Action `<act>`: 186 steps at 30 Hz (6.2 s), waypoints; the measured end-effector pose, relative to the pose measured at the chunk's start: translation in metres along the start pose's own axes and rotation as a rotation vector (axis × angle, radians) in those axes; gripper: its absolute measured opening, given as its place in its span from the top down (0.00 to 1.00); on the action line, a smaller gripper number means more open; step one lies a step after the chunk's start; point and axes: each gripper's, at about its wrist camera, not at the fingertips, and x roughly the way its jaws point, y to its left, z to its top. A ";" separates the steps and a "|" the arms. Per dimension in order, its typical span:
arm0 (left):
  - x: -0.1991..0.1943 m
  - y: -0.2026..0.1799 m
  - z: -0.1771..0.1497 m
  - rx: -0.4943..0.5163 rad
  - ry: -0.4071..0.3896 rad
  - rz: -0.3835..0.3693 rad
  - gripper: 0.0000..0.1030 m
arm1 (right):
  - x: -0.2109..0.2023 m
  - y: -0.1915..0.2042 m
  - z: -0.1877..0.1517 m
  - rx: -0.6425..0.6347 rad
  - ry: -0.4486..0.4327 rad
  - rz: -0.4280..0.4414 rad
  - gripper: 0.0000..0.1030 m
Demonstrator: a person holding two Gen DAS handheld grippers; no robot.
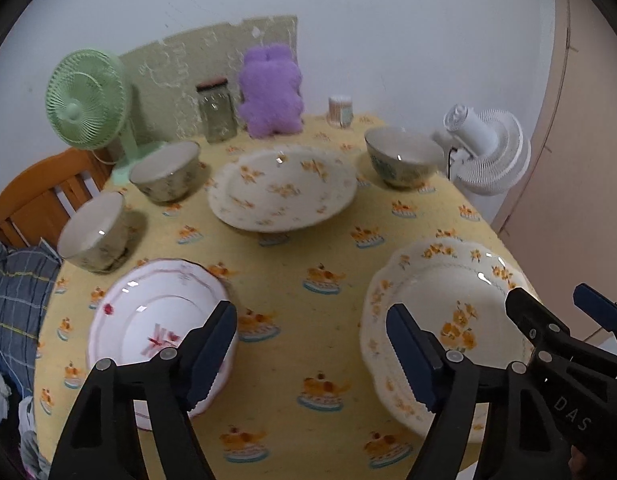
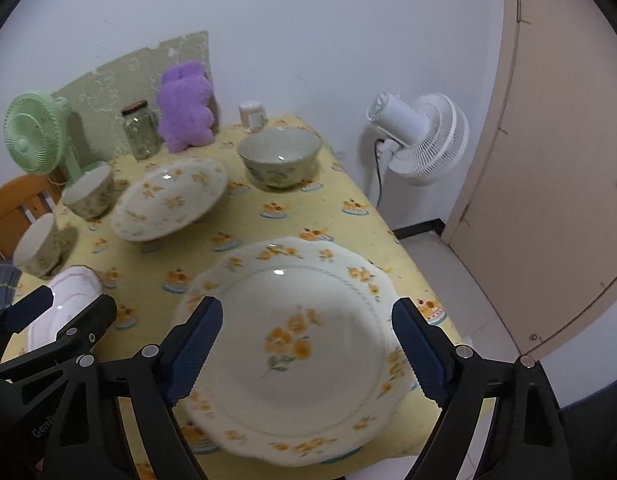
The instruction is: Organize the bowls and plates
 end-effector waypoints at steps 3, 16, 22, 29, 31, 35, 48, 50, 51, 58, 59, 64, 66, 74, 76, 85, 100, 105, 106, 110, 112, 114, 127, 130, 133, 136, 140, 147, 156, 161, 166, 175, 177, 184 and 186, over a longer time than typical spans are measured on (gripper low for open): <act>0.013 -0.011 -0.001 -0.004 0.029 0.005 0.25 | 0.017 -0.011 0.000 0.002 0.040 0.005 0.15; 0.063 -0.058 -0.010 -0.026 0.168 0.014 0.29 | 0.075 -0.051 -0.004 -0.017 0.178 0.006 0.22; 0.073 -0.068 -0.013 -0.037 0.233 0.064 0.32 | 0.095 -0.053 0.001 -0.057 0.225 0.070 0.27; 0.083 -0.070 -0.013 -0.091 0.276 0.111 0.40 | 0.113 -0.049 0.008 -0.119 0.261 0.123 0.28; 0.084 -0.070 -0.014 -0.108 0.279 0.126 0.40 | 0.120 -0.048 0.009 -0.131 0.276 0.131 0.30; 0.085 -0.070 -0.013 -0.126 0.287 0.145 0.40 | 0.125 -0.044 0.009 -0.163 0.289 0.115 0.30; 0.092 -0.038 -0.009 -0.207 0.305 0.177 0.40 | 0.120 -0.017 0.008 -0.176 0.333 0.148 0.30; 0.093 -0.031 -0.009 -0.208 0.309 0.177 0.40 | 0.117 -0.010 0.009 -0.176 0.330 0.145 0.30; 0.093 -0.026 -0.008 -0.209 0.309 0.176 0.40 | 0.116 -0.007 0.009 -0.175 0.328 0.145 0.30; 0.094 -0.002 -0.001 -0.182 0.293 0.148 0.40 | 0.115 0.018 0.009 -0.151 0.340 0.118 0.30; 0.094 0.001 0.000 -0.177 0.292 0.142 0.40 | 0.115 0.022 0.009 -0.144 0.341 0.109 0.30; 0.098 0.012 0.003 -0.156 0.287 0.107 0.40 | 0.117 0.033 0.008 -0.113 0.350 0.064 0.30; 0.100 0.015 0.004 -0.155 0.291 0.095 0.40 | 0.118 0.035 0.008 -0.106 0.352 0.049 0.30; 0.103 0.017 0.005 -0.145 0.294 0.078 0.39 | 0.126 0.036 0.009 -0.074 0.366 0.045 0.30; 0.101 0.017 0.004 -0.146 0.291 0.082 0.38 | 0.128 0.032 0.009 -0.058 0.375 0.059 0.30; 0.081 0.015 -0.010 -0.230 0.287 0.119 0.16 | 0.122 0.026 0.013 -0.149 0.369 0.108 0.30; 0.031 0.015 0.002 -0.237 0.161 0.131 0.02 | 0.077 0.014 0.035 -0.210 0.260 0.175 0.26; 0.019 0.023 0.007 -0.203 0.147 0.110 0.02 | 0.055 0.017 0.047 -0.172 0.211 0.147 0.19; 0.015 0.025 0.009 -0.193 0.141 0.102 0.02 | 0.052 0.020 0.049 -0.171 0.200 0.139 0.19; 0.005 0.033 0.015 -0.170 0.117 0.081 0.00 | 0.037 0.028 0.053 -0.153 0.168 0.108 0.19; 0.002 0.038 0.019 -0.171 0.113 0.066 0.00 | 0.032 0.031 0.056 -0.139 0.158 0.100 0.19; 0.001 0.045 0.024 -0.172 0.102 0.049 0.00 | 0.027 0.035 0.058 -0.127 0.141 0.056 0.19; 0.006 0.070 0.073 -0.152 0.037 0.064 0.00 | 0.026 0.060 0.102 -0.099 0.084 0.142 0.19; 0.016 0.076 0.087 -0.160 0.028 0.089 0.00 | 0.037 0.069 0.117 -0.115 0.077 0.155 0.19; 0.030 0.079 0.101 -0.150 0.026 0.110 0.00 | 0.053 0.075 0.130 -0.119 0.079 0.166 0.19; 0.045 0.082 0.114 -0.161 0.031 0.131 0.01 | 0.073 0.081 0.143 -0.104 0.096 0.184 0.19; 0.064 0.085 0.129 -0.159 0.037 0.133 0.01 | 0.097 0.086 0.160 -0.079 0.124 0.199 0.19; 0.107 0.093 0.152 -0.136 0.046 0.181 0.04 | 0.132 0.105 0.179 -0.082 0.125 0.202 0.19; 0.162 0.116 0.148 -0.205 0.115 0.162 0.12 | 0.183 0.133 0.183 -0.110 0.167 0.224 0.19; 0.188 0.118 0.143 -0.206 0.159 0.145 0.14 | 0.210 0.142 0.179 -0.108 0.216 0.244 0.19; 0.206 0.113 0.142 -0.179 0.178 0.141 0.16 | 0.228 0.150 0.174 -0.134 0.237 0.226 0.21; 0.223 0.107 0.140 -0.153 0.209 0.150 0.22 | 0.240 0.162 0.171 -0.189 0.237 0.178 0.23; 0.222 0.106 0.140 -0.150 0.209 0.153 0.22 | 0.240 0.160 0.170 -0.167 0.252 0.167 0.24; 0.224 0.099 0.135 -0.084 0.211 0.185 0.22 | 0.243 0.146 0.158 -0.090 0.301 0.127 0.24; 0.224 0.099 0.135 -0.079 0.204 0.188 0.22 | 0.243 0.149 0.157 -0.102 0.290 0.127 0.24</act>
